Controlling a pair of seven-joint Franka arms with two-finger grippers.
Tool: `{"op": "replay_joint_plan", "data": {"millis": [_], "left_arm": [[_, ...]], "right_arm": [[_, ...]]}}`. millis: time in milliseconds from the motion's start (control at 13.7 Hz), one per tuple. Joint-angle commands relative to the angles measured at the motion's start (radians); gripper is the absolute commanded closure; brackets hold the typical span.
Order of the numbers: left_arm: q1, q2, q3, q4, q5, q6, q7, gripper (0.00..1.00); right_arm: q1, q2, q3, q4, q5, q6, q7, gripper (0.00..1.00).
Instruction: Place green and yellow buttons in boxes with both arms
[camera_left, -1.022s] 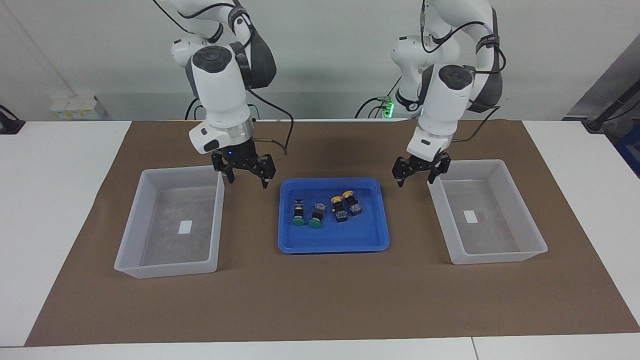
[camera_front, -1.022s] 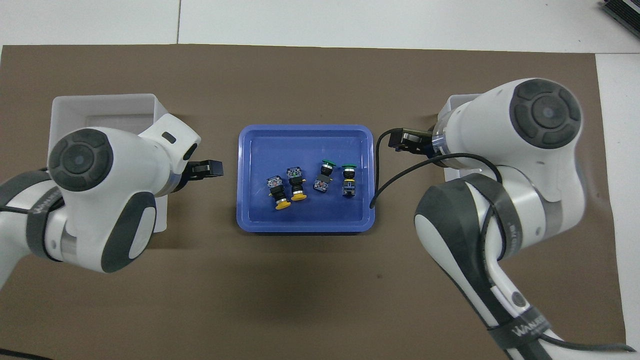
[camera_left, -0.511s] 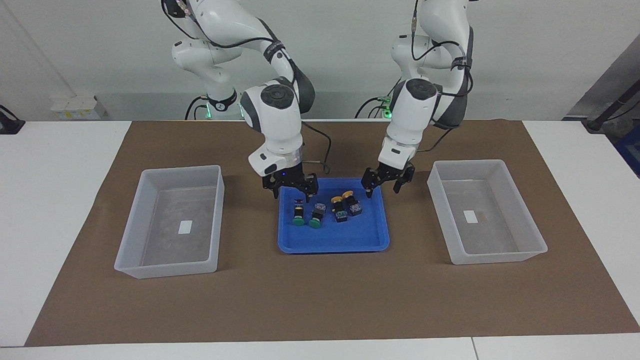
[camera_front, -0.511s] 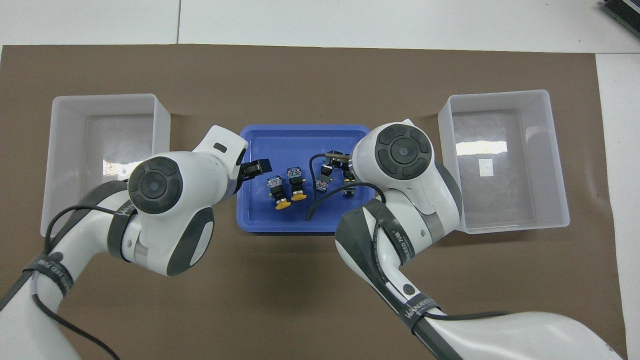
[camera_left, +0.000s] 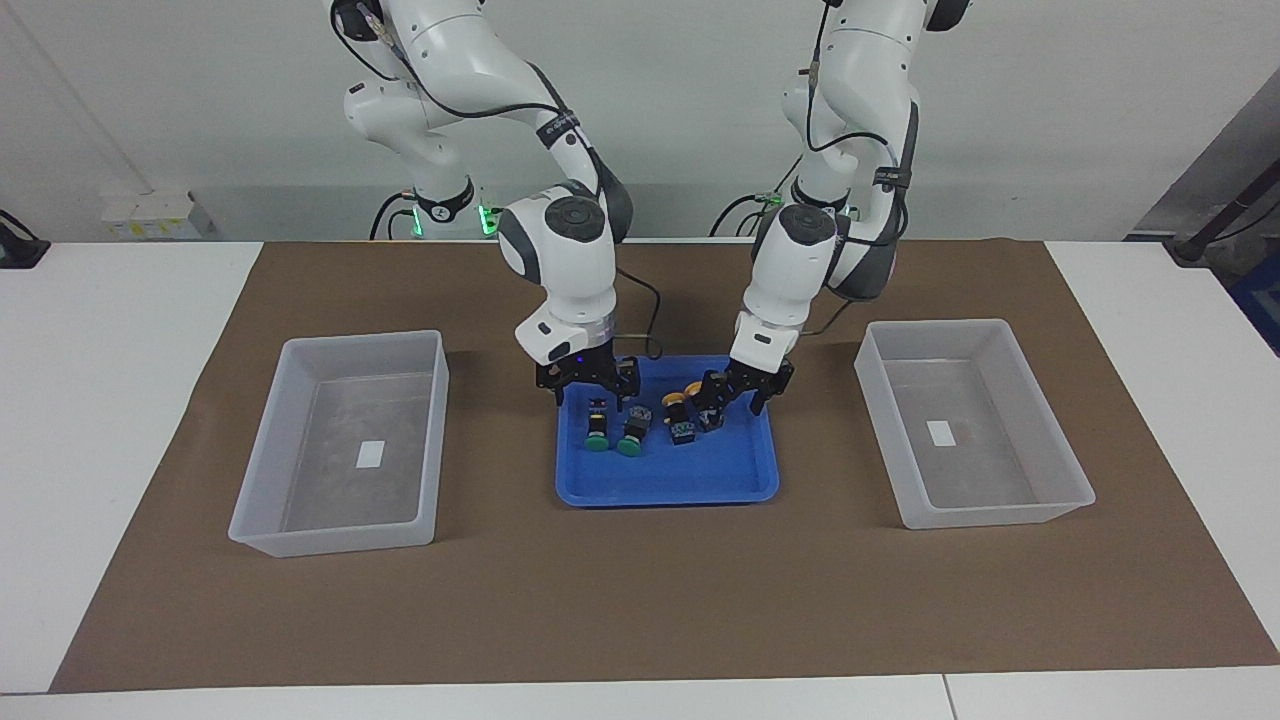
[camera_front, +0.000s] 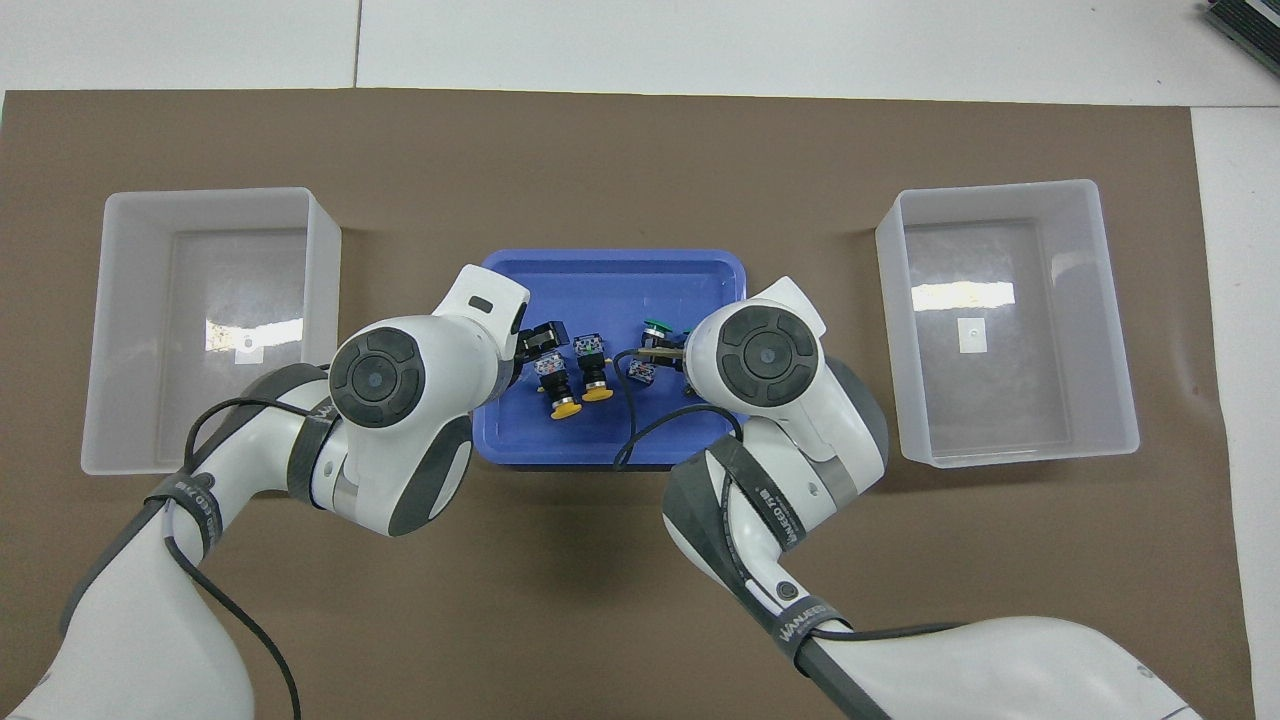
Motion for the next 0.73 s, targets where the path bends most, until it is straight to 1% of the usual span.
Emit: {"op": "replay_joint_plan", "data": {"millis": [0, 73, 219, 292, 438, 511, 657], "left_arm": [[-0.038, 0.029, 0.017, 0.004, -0.011, 0.027, -0.048, 0.23], [-0.046, 0.036, 0.017, 0.004, -0.011, 0.037, -0.064, 0.24], [-0.058, 0.044, 0.017, 0.003, -0.011, 0.053, -0.091, 0.24], [-0.067, 0.046, 0.017, 0.001, -0.011, 0.053, -0.098, 0.25], [-0.072, 0.058, 0.019, 0.001, -0.011, 0.057, -0.098, 0.34], [-0.072, 0.06, 0.019, 0.001, -0.011, 0.062, -0.096, 0.4], [-0.072, 0.064, 0.019, 0.001, -0.011, 0.063, -0.095, 0.52]], "right_arm": [[0.016, 0.021, -0.003, -0.012, -0.029, 0.039, 0.022, 0.0], [0.017, 0.024, -0.002, -0.016, -0.046, 0.041, 0.022, 0.0], [0.017, 0.027, -0.002, -0.021, -0.053, 0.045, 0.022, 0.12], [0.017, 0.027, -0.002, -0.022, -0.055, 0.05, 0.022, 0.21], [0.016, 0.027, -0.002, -0.028, -0.055, 0.065, 0.022, 0.34], [0.016, 0.027, -0.002, -0.035, -0.055, 0.076, 0.022, 0.4], [0.014, 0.033, -0.002, -0.042, -0.055, 0.11, 0.022, 0.4]]}}
